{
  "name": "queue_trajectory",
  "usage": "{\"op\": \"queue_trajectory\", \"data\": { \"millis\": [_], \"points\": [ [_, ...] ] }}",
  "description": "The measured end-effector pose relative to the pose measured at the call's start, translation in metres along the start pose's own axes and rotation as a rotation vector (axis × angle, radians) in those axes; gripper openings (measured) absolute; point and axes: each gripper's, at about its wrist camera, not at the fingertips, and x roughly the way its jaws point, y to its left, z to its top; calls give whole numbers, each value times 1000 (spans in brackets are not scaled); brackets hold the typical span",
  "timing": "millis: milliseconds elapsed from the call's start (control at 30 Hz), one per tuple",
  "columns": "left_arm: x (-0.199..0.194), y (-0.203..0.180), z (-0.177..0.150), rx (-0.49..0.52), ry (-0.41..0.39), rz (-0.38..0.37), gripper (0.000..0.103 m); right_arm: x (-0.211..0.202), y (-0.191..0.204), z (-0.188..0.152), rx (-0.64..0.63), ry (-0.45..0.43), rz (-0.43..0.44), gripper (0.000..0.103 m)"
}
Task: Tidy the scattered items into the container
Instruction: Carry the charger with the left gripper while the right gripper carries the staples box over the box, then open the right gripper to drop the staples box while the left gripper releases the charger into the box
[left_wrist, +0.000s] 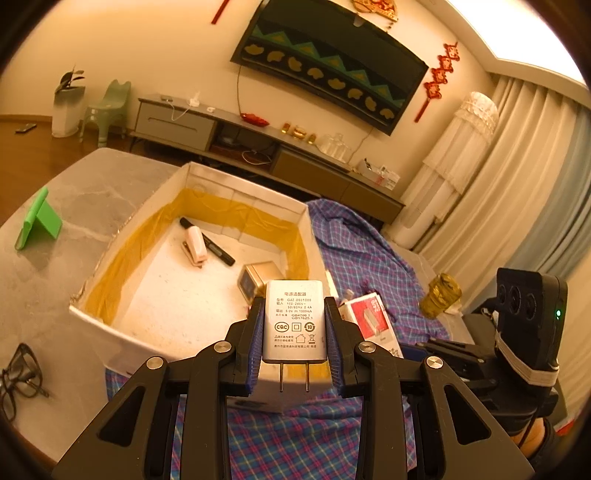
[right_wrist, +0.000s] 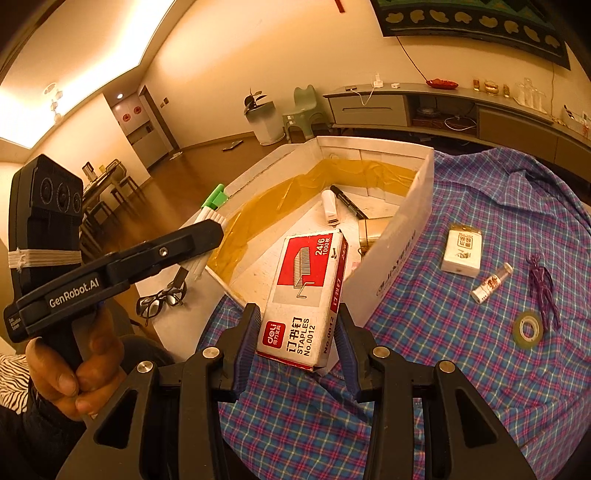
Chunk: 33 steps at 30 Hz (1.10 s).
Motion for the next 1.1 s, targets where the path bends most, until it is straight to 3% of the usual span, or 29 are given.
{"op": "queue_trajectory", "data": {
  "millis": [767, 1100],
  "points": [
    [35, 57, 35, -72, -6, 17, 31, 57, 19, 47, -54, 83, -22, 42],
    [39, 72, 35, -100, -2, 42, 31, 86, 19, 66, -84, 135, -71, 32]
  ]
}}
